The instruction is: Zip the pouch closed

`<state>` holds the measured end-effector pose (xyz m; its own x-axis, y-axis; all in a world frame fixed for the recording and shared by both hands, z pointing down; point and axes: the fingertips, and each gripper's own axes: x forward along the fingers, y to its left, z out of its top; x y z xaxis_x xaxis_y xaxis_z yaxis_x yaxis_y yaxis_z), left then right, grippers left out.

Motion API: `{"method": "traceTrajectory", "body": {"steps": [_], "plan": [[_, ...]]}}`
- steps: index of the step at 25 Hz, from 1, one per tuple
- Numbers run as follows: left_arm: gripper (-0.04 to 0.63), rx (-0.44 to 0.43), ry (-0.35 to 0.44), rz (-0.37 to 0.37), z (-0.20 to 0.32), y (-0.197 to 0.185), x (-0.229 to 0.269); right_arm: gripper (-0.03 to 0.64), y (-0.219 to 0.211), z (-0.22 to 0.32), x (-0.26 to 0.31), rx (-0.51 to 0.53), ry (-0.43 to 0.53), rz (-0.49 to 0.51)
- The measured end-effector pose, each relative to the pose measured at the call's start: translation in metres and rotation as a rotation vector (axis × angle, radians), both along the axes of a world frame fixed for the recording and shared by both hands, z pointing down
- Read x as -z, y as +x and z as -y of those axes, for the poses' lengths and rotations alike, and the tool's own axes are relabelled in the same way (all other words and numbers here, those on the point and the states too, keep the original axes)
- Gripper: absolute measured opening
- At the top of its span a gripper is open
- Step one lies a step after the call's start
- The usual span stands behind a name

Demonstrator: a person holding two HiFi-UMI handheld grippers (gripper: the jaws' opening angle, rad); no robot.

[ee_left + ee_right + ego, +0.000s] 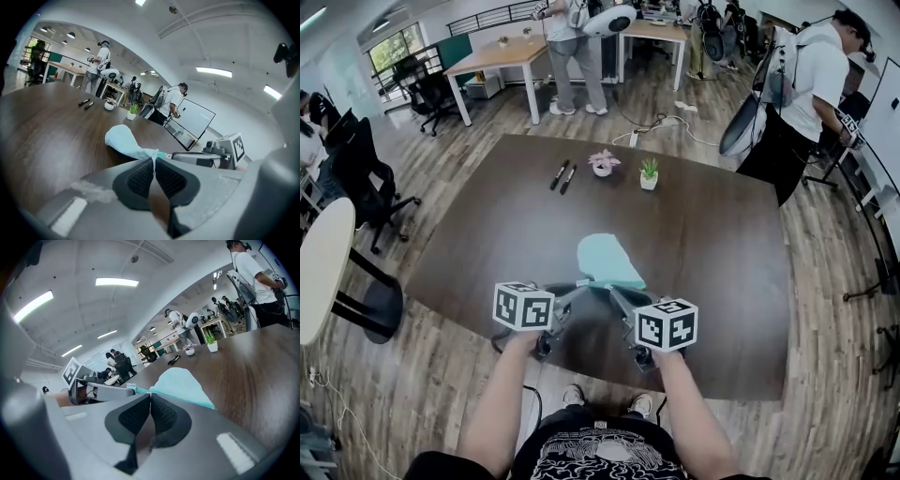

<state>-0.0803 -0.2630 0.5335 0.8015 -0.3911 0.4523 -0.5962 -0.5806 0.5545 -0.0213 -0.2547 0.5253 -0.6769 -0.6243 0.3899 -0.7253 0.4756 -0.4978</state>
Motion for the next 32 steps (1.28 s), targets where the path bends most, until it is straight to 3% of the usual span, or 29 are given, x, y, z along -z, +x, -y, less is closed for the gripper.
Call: {"method": "traceTrajectory", "body": {"steps": [32], "plan": [[0.020,0.115,0.036,0.010,0.014,-0.020,0.000,0.008,0.004,0.003,-0.002,-0.021,0.006,-0.020]]}}
